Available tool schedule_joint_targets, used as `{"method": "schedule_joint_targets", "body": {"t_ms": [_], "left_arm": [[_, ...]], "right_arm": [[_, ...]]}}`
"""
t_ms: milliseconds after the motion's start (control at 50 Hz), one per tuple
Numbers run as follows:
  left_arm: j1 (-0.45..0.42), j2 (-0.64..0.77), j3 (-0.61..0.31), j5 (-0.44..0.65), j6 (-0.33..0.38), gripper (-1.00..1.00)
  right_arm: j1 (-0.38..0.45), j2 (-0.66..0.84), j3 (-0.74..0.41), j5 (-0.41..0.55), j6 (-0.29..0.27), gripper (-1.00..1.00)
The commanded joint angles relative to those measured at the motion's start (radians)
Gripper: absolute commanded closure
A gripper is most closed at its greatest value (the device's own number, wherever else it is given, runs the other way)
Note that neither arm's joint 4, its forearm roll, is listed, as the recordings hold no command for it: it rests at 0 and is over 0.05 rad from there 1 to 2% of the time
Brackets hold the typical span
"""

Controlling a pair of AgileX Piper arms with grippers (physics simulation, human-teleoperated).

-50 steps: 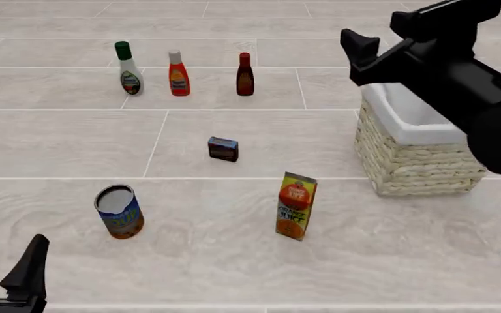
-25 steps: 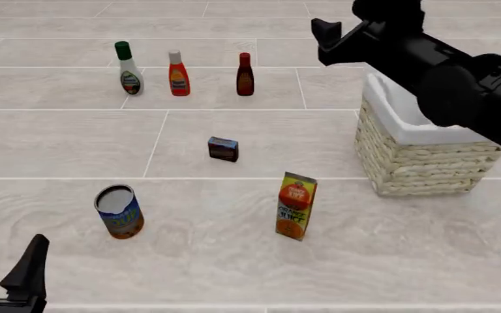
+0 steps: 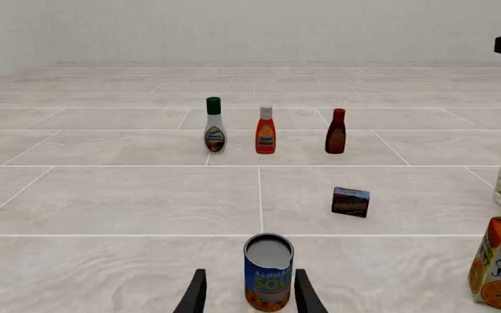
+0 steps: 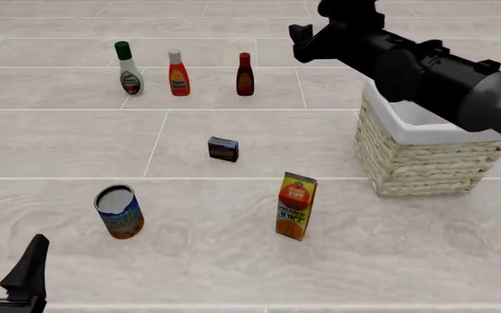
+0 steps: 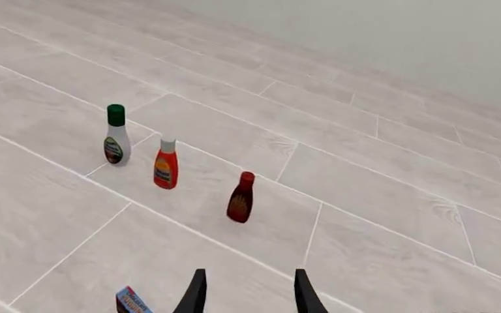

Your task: Pick the chocolate pudding and place it in the basket.

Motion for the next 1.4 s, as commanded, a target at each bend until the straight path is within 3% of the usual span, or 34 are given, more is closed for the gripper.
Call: {"method": "schedule_joint_targets", "body": {"t_ms": [20, 620, 860, 1400], "left_arm": [[0.000, 0.000, 0.000, 0.000, 0.000, -1.00], [0.000, 0.000, 0.000, 0.000, 0.000, -1.00], [0.000, 0.000, 0.000, 0.000, 0.000, -1.00], [0.000, 0.000, 0.000, 0.000, 0.000, -1.00]], "right_arm": [[0.007, 0.081, -0.084, 0.036, 0.005, -1.00], [0.079, 0.231, -0.215, 0.125, -0.014, -1.00], [0.107, 0.279, -0.279, 0.193, 0.001, -1.00], [0.149, 0.389, -0.366, 0.251, 0.035, -1.00]]}}
